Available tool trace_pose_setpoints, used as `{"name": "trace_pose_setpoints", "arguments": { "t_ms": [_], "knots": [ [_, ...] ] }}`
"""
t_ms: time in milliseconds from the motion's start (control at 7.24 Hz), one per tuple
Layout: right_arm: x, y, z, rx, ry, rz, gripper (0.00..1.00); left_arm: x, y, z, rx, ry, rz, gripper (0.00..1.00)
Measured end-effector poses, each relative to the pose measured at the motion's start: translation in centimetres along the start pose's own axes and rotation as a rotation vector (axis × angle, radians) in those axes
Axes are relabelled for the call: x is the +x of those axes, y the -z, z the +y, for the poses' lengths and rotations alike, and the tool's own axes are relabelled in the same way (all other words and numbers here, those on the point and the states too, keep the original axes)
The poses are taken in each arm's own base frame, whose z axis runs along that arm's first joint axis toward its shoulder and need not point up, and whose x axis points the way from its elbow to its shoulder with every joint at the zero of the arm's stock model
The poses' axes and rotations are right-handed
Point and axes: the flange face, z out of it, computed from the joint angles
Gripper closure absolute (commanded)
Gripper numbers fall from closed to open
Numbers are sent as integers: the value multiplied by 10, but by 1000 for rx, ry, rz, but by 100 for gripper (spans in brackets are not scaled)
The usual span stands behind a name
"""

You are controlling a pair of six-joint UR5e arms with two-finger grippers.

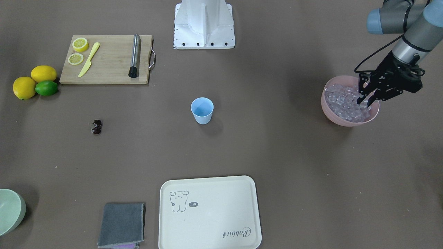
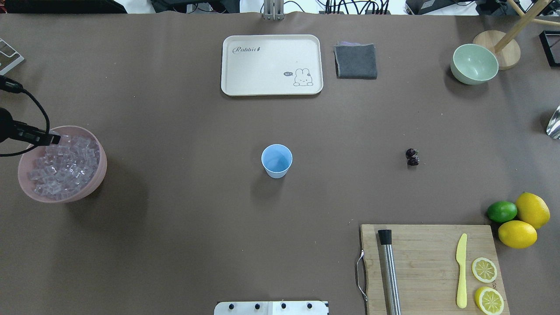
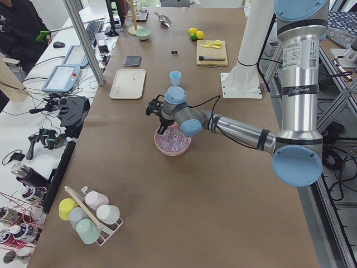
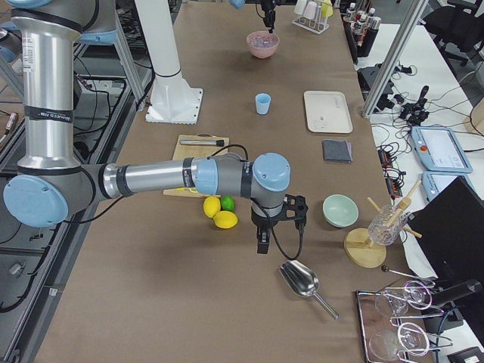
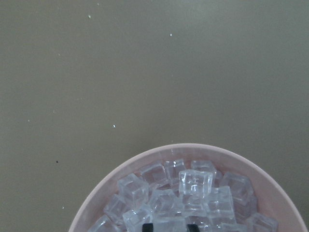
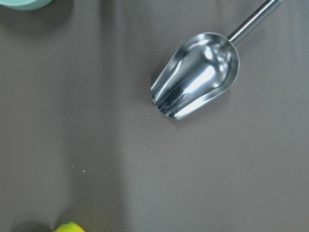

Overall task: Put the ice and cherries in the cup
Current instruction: 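Carry the ice cube with the left gripper over the blue cup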

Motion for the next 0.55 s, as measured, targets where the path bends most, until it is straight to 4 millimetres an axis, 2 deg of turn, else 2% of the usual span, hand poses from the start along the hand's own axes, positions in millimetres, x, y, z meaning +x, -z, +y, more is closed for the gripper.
{"name": "trace_pose_setpoints", "arguments": {
  "t_ms": [138,276,414,552],
  "knots": [
    [0,0,0,1,1,-3,0,24,14,-28,45,31,46,100],
    [-1,0,0,1,1,-7,0,68,22,-66,83,80,115,100],
    [-1,0,0,1,2,-8,0,126,21,-97,88,130,197,100],
    [-1,0,0,1,3,-9,0,189,10,-116,77,165,266,100]
  ]
}}
